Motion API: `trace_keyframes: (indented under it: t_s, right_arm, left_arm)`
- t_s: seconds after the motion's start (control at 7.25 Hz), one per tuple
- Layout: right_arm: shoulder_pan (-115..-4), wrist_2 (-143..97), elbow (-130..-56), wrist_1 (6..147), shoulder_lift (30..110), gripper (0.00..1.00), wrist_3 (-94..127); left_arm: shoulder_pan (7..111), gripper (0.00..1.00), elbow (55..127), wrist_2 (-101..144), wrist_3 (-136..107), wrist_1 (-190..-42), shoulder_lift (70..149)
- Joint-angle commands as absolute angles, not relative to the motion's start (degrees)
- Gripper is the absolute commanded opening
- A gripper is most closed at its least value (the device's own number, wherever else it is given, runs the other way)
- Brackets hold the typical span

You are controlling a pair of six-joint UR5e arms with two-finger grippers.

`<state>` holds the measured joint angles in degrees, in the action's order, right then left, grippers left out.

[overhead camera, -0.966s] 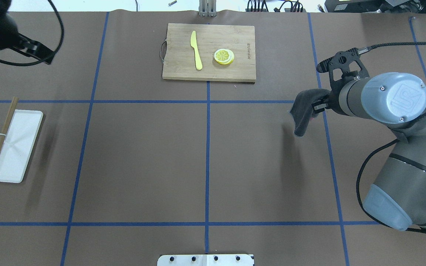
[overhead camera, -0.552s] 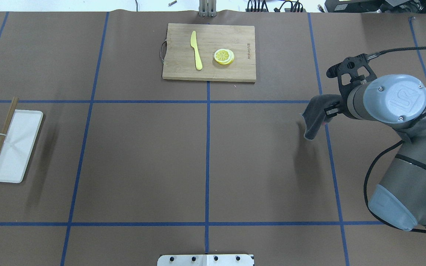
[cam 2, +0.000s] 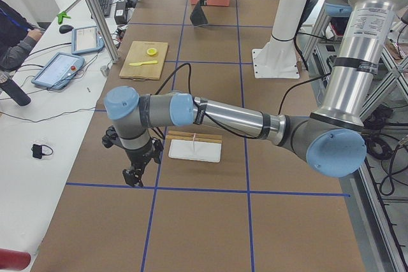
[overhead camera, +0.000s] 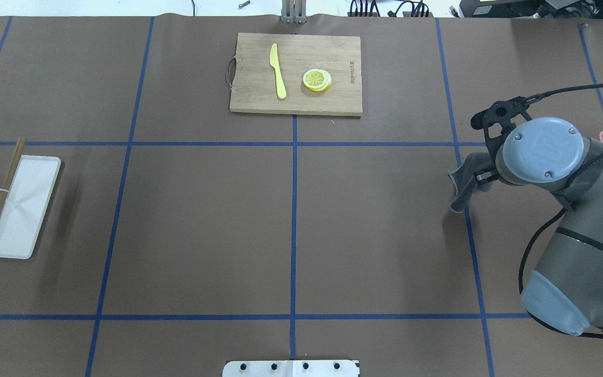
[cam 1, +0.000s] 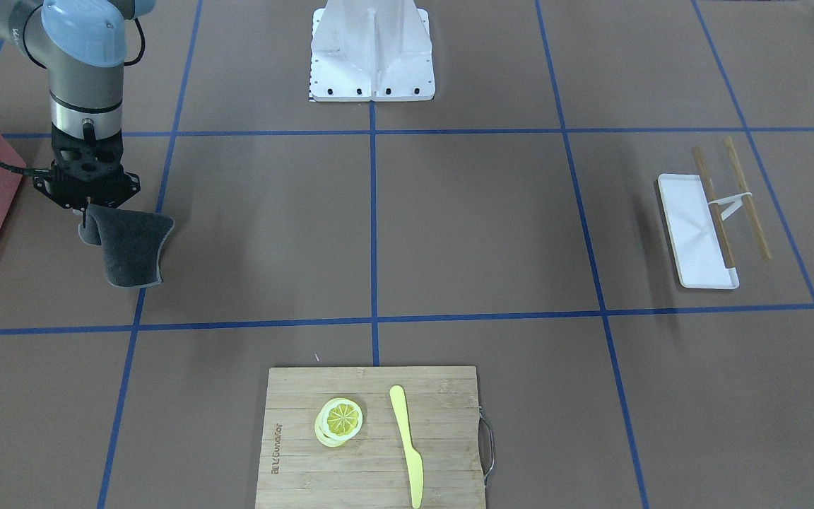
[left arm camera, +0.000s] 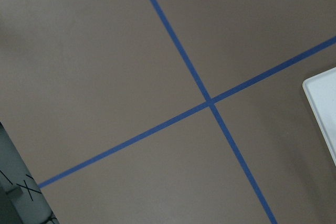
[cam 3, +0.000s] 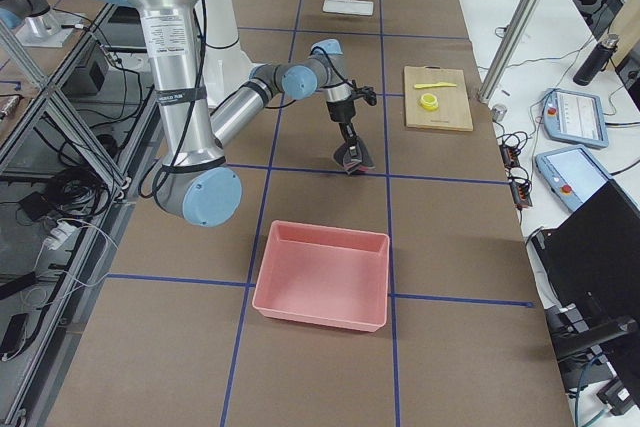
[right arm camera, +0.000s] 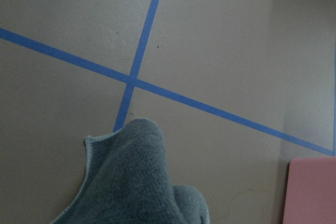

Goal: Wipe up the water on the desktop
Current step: 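Press the grey cloth onto the table with the right gripper and wipe toward the center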

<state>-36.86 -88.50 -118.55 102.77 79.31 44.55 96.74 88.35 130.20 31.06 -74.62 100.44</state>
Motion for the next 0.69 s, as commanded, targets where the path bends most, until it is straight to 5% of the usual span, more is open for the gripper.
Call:
trace_keyframes:
  t_s: [0.0,0.55]
  right_arm:
    - [-32.9,-88.5,-117.8,102.6,75.8,0.0,51.7]
    - [-23.4,-88.2,-110.8,102.7,63.7,0.0,72.1]
  left_arm:
    - [99.8,0.98,89.3,139.4,20.3,-84.7,90.4]
    - [99.6,0.98,92.5,139.5,5.2,-99.2,83.6]
